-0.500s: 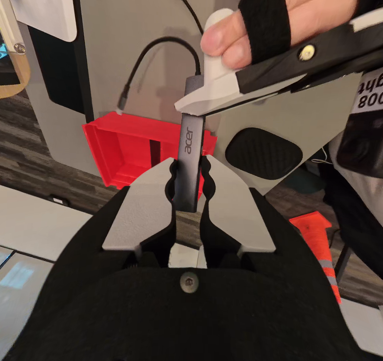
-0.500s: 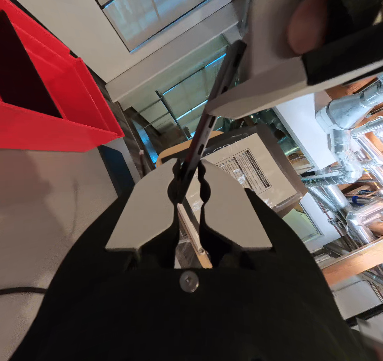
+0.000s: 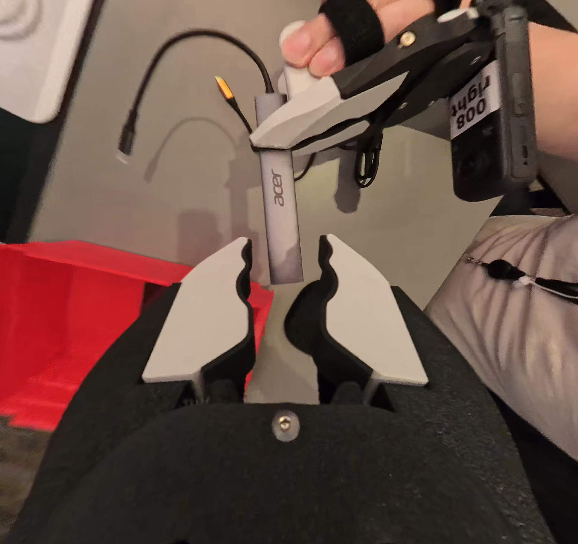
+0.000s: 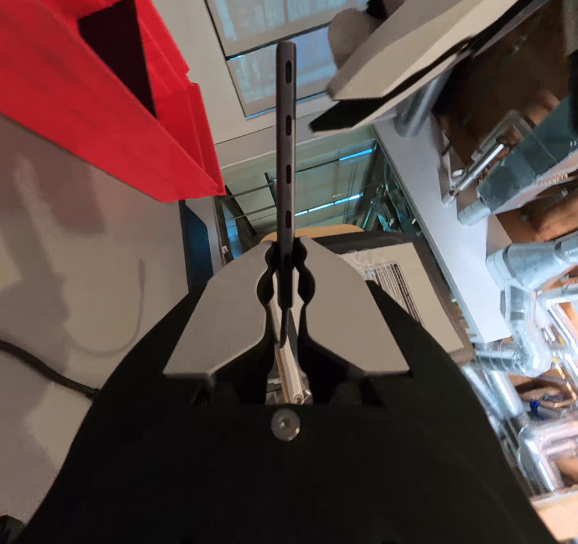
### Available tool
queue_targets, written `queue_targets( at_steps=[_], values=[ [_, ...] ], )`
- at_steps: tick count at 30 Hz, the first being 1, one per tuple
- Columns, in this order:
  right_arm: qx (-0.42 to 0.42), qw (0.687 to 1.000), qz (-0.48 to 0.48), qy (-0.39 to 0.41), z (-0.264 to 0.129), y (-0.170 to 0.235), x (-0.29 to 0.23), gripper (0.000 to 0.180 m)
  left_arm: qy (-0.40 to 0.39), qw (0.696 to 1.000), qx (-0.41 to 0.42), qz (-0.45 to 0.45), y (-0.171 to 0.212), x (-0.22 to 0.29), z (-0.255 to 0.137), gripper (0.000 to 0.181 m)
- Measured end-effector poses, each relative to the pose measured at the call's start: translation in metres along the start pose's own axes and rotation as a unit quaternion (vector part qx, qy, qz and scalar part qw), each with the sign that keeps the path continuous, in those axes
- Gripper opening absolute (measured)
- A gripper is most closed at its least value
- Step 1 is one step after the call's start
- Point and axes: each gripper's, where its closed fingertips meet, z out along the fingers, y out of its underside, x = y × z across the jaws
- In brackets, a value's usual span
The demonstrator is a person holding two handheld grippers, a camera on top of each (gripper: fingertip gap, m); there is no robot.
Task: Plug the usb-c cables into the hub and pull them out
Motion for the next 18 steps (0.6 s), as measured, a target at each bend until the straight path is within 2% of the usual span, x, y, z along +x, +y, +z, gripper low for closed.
queue_targets(
  at_steps=[3,5,9,11,12,18],
  values=[
    [0.027,0.999,-0.012,-0.024,0.002,-0.008,-0.017,0.011,0.036,0.999,-0.006,-0.04,0.029,0.003,0.047,0.053],
    [0.029,0.998,-0.013,-0.053,0.002,-0.008,-0.028,0.011,0.054,0.997,-0.011,-0.055,0.042,0.004,0.071,0.026],
    [0.01,0.993,0.009,-0.116,0.004,0.003,-0.054,0.015,0.052,0.993,0.025,-0.102,0.044,0.001,0.098,0.025],
    [-0.03,0.988,0.024,-0.148,0.006,0.019,-0.065,0.036,0.034,0.99,0.041,-0.131,0.044,-0.004,0.106,0.025],
    [-0.055,0.984,0.027,-0.169,0.005,0.03,-0.071,0.04,0.026,0.989,0.044,-0.141,0.045,-0.006,0.11,0.025],
    [-0.135,0.953,0.101,-0.252,-0.022,0.062,-0.066,0.037,-0.029,0.985,0.033,-0.169,0.053,-0.009,0.145,0.024]
  ],
)
